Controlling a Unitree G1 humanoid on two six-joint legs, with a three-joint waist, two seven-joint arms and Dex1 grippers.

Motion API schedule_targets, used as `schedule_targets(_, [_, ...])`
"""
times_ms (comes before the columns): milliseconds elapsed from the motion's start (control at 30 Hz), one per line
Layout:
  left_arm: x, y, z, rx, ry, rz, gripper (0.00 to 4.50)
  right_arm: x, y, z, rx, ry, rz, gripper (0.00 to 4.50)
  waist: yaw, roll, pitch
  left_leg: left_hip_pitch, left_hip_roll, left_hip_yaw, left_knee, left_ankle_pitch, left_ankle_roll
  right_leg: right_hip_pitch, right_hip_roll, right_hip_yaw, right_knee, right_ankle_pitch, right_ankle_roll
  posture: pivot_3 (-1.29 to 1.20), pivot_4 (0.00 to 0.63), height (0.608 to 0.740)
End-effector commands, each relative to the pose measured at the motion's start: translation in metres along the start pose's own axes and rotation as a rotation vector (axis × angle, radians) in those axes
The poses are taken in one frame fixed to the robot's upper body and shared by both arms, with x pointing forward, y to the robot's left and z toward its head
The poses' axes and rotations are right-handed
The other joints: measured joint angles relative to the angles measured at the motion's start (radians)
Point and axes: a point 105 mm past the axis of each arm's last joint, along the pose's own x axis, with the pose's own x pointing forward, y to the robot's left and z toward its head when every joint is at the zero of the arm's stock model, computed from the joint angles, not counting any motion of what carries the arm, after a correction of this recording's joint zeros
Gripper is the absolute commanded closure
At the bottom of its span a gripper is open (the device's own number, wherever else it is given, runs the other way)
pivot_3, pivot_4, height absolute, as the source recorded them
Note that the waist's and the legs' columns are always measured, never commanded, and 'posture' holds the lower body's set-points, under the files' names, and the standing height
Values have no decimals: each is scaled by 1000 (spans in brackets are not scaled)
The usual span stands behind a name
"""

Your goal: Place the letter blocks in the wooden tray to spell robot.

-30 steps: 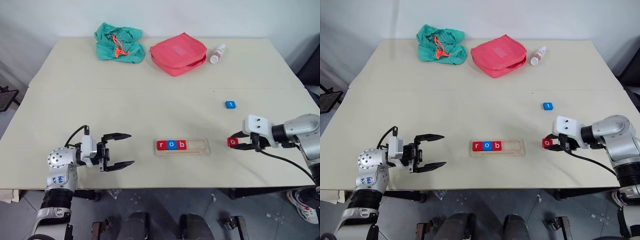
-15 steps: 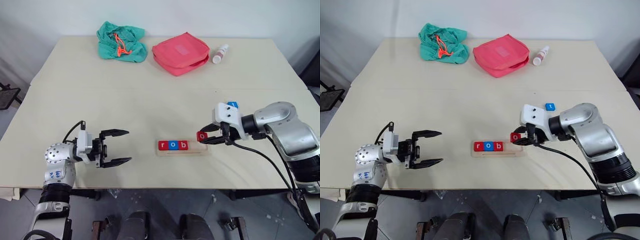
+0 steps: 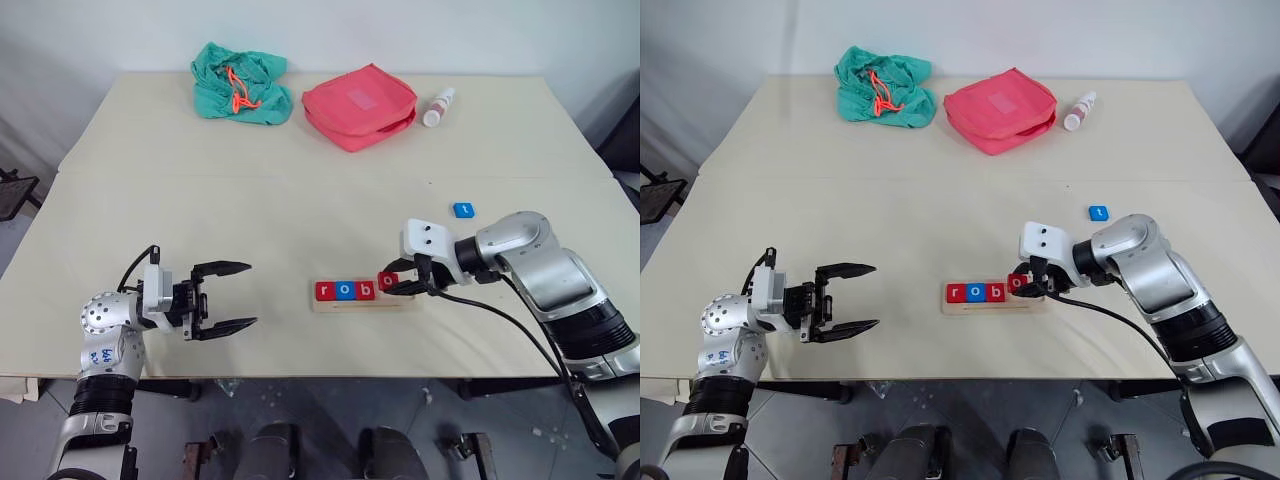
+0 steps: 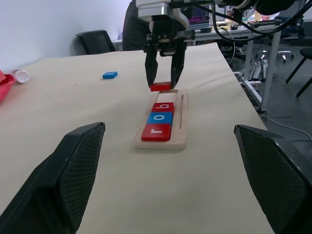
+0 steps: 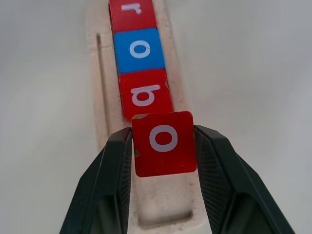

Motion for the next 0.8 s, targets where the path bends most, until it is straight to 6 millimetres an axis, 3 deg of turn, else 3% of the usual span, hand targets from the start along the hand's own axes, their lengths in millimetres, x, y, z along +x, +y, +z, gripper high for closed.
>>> schedule_targets(33, [-1,0,9,53,-13,-10,0,-2,-3,8,-35,-10,-7,2296,1,0,0,0,0,0,0,0,0,0,0,0,0,0,0,0,150,740])
schedule_targets(267, [2,1,7,55,-17,-5,0,0,-1,9,-29,-14,-17,15,0,0,0,0,0,0,0,0,0,0,0,0,0,0,0,0,150,740])
schedule_targets(600, [9,5,5,55,-22,-14,0,-12,2,12,-13,-38,-51,15,1,0,0,0,0,0,0,0,0,-1,0,0,1,0,0,0,150,740])
schedule_targets(800, [13,6,4,54,-31,-23,0,-47,-9,-5,101,-178,-281,15,6,0,0,0,-1,0,0,0,0,0,0,0,1,0,0,0,150,740])
